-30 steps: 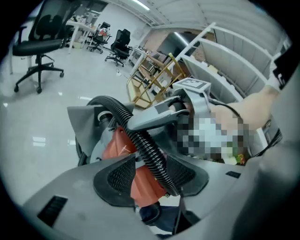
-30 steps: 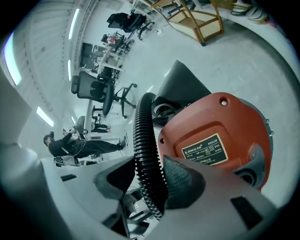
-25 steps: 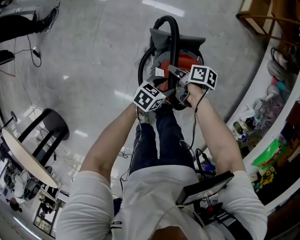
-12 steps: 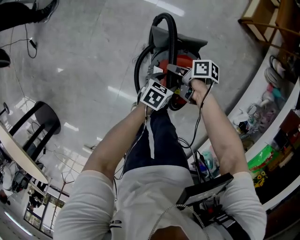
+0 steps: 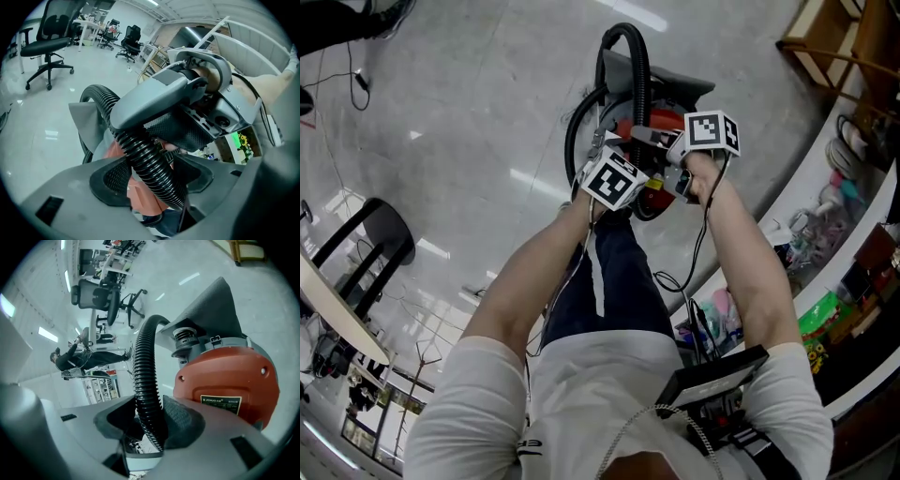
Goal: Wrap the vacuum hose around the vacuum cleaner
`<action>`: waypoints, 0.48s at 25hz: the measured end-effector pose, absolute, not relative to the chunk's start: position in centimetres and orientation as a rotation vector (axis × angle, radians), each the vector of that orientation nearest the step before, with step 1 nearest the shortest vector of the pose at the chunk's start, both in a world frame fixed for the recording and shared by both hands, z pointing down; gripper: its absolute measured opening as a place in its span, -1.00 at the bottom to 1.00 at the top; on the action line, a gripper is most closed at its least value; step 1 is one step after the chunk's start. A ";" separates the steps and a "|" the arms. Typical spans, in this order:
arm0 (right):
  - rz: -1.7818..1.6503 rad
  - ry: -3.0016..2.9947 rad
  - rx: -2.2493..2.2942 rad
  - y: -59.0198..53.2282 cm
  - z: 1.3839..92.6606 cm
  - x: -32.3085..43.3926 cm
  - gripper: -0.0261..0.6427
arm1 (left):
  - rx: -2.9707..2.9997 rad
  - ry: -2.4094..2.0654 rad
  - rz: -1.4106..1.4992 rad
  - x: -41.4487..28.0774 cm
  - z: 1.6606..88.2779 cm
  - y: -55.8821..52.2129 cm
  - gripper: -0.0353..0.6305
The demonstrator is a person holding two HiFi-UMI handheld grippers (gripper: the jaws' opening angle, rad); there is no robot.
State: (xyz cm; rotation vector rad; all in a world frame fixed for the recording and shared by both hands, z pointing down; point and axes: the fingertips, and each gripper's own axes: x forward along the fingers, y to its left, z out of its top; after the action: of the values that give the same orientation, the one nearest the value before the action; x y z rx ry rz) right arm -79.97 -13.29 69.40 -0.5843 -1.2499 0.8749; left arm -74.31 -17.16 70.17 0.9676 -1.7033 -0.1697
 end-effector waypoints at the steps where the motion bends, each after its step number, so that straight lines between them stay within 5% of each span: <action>1: 0.872 -1.253 -0.595 -13.3 69.4 -80.0 -0.38 | 0.964 -1.699 -0.164 -74.3 70.3 -17.1 -0.06; 7: 0.760 -1.373 -0.725 -15.4 68.3 -82.4 -0.38 | 0.986 -1.675 -0.130 -73.6 70.7 -16.7 -0.06; 12: -0.084 -1.584 -1.138 -16.9 68.1 -85.4 -0.38 | 1.013 -1.650 -0.115 -73.5 70.6 -16.7 -0.06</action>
State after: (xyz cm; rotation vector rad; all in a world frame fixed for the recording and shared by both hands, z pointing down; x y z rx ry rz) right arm -85.37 -16.94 68.13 -1.1379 -1.5842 -0.0842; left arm -73.46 -16.70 70.60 1.0130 -1.6504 -0.1151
